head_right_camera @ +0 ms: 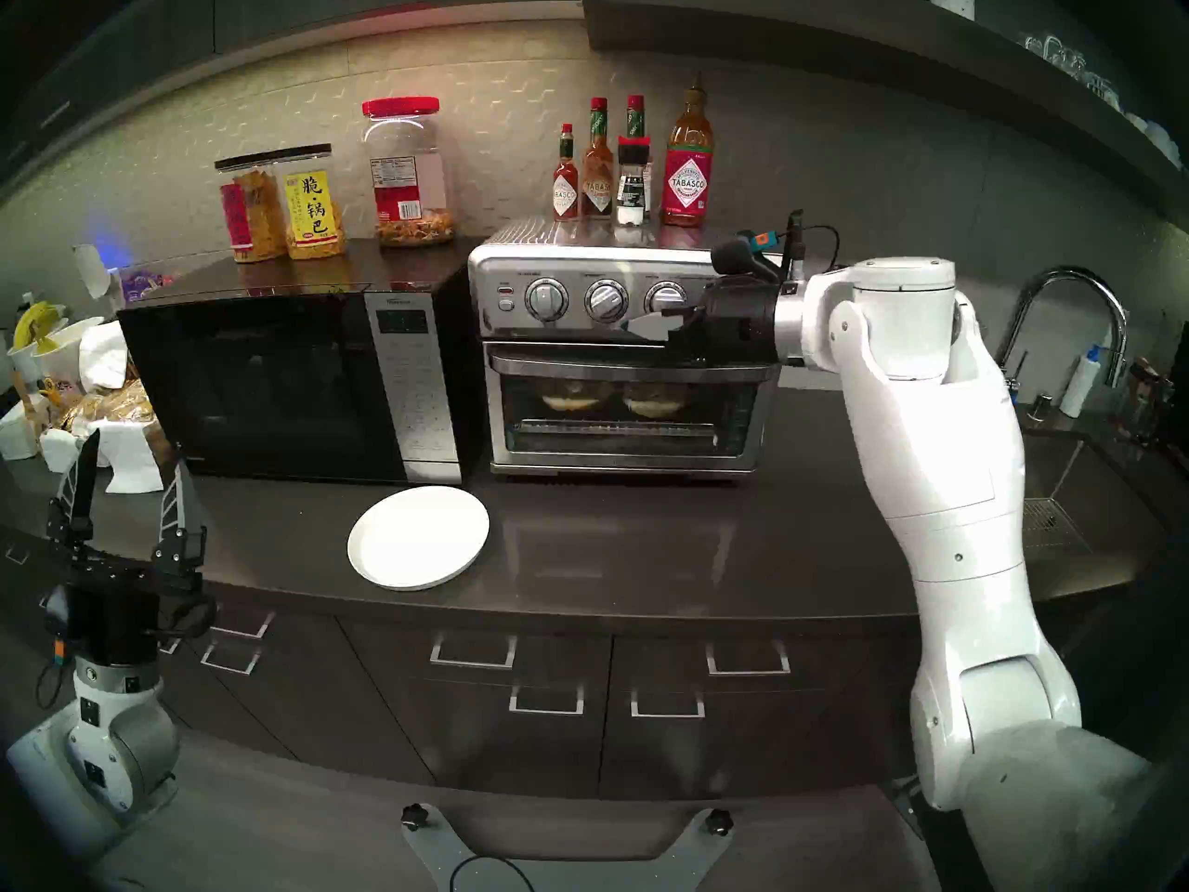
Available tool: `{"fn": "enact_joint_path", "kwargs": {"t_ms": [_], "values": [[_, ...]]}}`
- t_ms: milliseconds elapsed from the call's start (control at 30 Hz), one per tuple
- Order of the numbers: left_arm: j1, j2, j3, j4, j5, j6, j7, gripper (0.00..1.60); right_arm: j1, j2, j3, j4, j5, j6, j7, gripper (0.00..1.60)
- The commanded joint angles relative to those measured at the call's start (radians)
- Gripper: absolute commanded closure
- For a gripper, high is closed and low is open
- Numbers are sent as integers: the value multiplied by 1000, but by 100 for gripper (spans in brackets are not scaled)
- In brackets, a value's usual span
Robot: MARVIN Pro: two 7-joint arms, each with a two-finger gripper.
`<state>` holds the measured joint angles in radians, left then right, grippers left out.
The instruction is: Open the oven and place the bagel inside on the rack
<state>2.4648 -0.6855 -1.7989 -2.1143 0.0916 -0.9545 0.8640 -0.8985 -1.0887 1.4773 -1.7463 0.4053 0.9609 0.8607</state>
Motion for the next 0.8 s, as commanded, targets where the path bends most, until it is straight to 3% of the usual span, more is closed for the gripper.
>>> {"fn": "enact_joint_path", "kwargs": {"t_ms": [0,333,400,733,767], "values": [[0,-2,-6,-15,1,-2,2,0,-91,76,78,-92,77,-1,11,160],[-1,-2,-6,-15,1,-2,2,0,-226,142,175,-166,151,-1,18,160],[-1,-2,-5,-14,1,-2,2,0,-265,156,218,-194,182,-1,24,160],[-1,-1,-5,-14,1,-2,2,0,-400,167,348,-280,254,-1,22,160],[-2,-1,-5,-14,1,-2,2,0,-503,157,425,-329,284,-1,8,160]]}}
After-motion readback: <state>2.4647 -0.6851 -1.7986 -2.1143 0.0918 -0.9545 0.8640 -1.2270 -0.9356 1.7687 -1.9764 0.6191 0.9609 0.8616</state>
